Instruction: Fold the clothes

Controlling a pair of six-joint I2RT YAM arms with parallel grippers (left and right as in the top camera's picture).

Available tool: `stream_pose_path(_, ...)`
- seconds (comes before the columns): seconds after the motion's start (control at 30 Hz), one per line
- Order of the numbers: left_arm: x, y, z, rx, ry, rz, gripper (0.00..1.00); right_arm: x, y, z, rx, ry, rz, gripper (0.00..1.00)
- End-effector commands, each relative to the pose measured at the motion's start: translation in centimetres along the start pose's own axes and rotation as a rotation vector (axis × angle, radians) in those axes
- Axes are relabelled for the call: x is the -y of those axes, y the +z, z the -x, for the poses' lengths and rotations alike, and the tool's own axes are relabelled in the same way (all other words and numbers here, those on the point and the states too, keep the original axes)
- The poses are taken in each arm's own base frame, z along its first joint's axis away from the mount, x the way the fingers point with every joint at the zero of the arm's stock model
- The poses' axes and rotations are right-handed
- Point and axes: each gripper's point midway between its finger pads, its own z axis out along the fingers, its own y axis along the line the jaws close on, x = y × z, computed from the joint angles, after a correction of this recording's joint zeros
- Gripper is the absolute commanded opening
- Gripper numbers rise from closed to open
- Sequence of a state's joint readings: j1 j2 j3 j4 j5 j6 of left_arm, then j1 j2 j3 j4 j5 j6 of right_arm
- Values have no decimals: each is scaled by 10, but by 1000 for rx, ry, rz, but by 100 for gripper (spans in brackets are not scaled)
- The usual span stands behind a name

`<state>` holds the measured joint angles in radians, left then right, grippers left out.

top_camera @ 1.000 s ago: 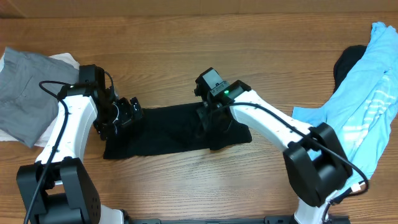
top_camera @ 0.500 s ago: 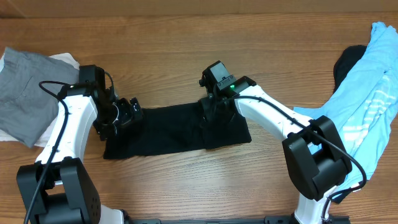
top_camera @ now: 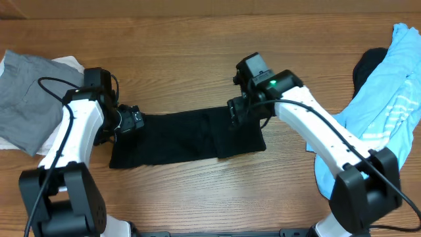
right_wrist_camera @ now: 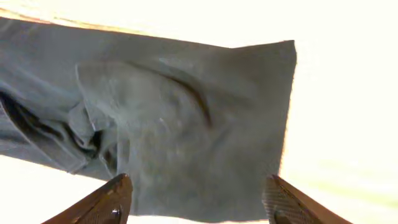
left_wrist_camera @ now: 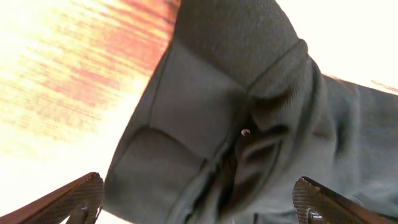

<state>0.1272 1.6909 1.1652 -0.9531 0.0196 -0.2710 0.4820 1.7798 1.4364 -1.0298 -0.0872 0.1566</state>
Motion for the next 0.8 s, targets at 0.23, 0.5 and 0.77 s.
stream_pose_path(0.23,13,78,-5,-172,150,-79,100,2,-10,1,7,54,-4,72)
stream_pose_path(0.5,27,100,-35,-329,149,-180,34,2,-10,1,7,56,-4,72)
stream_pose_path(0.77,22,86,-25,-330,120,-178,4,3,-10,1,9,56,-8,72)
